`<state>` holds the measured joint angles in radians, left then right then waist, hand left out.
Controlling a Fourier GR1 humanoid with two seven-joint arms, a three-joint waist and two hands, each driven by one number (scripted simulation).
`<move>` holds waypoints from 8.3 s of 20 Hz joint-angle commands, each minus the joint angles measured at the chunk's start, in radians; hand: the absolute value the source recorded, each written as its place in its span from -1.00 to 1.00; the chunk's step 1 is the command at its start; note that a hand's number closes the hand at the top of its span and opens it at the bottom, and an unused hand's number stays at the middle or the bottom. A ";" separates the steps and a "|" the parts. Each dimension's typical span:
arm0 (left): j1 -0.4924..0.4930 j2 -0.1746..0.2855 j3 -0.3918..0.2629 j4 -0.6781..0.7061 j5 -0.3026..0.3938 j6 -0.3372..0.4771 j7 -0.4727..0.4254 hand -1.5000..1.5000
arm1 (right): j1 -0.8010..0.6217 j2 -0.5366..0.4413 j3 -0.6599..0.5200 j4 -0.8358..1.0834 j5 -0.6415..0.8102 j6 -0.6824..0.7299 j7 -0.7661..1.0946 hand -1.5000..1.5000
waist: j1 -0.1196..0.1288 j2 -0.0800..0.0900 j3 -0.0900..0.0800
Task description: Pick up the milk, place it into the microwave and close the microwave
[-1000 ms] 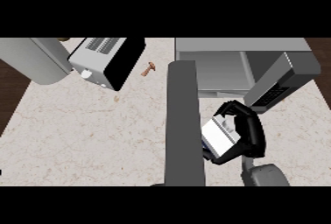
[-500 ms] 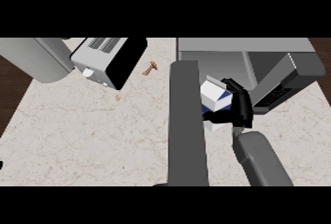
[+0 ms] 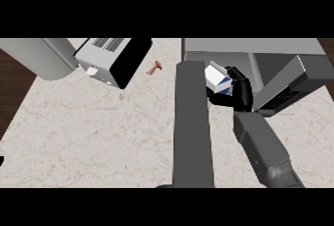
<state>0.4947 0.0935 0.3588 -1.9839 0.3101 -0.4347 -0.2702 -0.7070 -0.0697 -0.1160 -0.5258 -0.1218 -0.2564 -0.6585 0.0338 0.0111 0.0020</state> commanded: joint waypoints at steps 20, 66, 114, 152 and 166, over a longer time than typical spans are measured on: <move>-0.097 0.040 0.025 0.115 -0.014 -0.057 -0.043 -1.00 | -0.335 -0.076 0.026 0.396 0.216 -0.514 -0.121 1.00 | 0.063 0.028 0.000; -0.269 0.035 -0.030 0.282 -0.103 -0.029 -0.047 -1.00 | -0.334 -0.097 0.035 0.477 0.284 -0.604 -0.022 -1.00 | 0.104 0.051 0.002; -0.039 -0.076 -0.256 0.159 -0.261 -0.174 -0.153 -1.00 | 0.172 0.034 -0.045 0.177 0.113 0.203 -0.388 -1.00 | -0.045 -0.019 -0.003; -0.987 -0.093 -1.100 0.884 -0.383 0.597 0.100 1.00 | 0.936 -0.162 -0.033 -0.998 -0.148 0.471 -0.043 -1.00 | -0.084 -0.006 -0.003; -1.207 -0.093 -1.293 1.015 0.009 0.751 0.075 -1.00 | 0.857 -0.244 0.015 -1.189 -0.262 0.602 0.124 -1.00 | -0.206 0.017 -0.007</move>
<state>-0.6482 0.0088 -0.9181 -0.9635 0.2385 0.2655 -0.1785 0.1690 -0.2966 -0.1151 -1.6769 -0.3580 0.3115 -0.5608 -0.1354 0.0226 -0.0035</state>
